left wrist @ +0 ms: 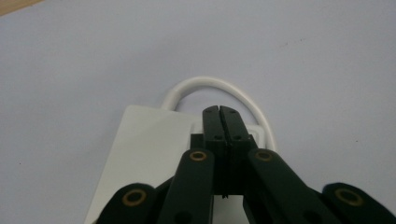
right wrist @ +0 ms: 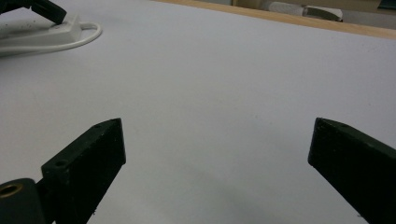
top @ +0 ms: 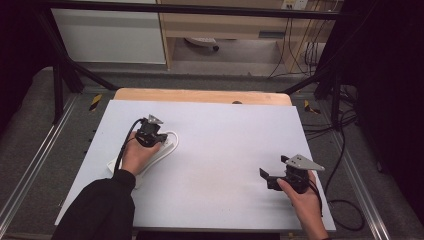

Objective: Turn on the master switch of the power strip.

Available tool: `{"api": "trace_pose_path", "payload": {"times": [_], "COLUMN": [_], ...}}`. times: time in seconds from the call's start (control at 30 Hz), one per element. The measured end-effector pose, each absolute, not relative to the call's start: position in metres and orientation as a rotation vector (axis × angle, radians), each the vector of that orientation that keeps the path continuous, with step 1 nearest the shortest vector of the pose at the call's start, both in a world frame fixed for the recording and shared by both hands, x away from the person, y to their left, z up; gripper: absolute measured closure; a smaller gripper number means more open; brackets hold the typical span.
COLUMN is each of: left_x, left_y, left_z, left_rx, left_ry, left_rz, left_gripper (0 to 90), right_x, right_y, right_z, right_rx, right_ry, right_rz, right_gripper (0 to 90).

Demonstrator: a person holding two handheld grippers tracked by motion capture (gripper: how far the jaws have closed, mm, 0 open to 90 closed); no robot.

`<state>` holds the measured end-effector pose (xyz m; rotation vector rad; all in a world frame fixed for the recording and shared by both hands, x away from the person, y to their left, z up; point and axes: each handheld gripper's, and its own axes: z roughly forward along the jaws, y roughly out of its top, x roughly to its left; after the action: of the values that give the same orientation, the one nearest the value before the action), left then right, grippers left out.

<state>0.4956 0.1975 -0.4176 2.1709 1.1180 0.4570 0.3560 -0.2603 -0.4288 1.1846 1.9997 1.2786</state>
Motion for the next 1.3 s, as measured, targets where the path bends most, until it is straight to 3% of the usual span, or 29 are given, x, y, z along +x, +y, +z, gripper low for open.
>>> {"api": "trace_pose_path", "payload": {"times": [1.3], "left_x": [0.4924], "left_y": [0.1875], "left_z": [-0.4182], "left_rx": [2.225], "left_ry": [1.133], "left_rz": [0.525], "left_gripper": [90.0], "right_x": [0.3553], "right_y": [-0.2600], "right_z": [-0.4289], "right_rx": [1.187], "right_ry": [2.006], "right_rz": [1.268], "right_gripper": [4.8]}}
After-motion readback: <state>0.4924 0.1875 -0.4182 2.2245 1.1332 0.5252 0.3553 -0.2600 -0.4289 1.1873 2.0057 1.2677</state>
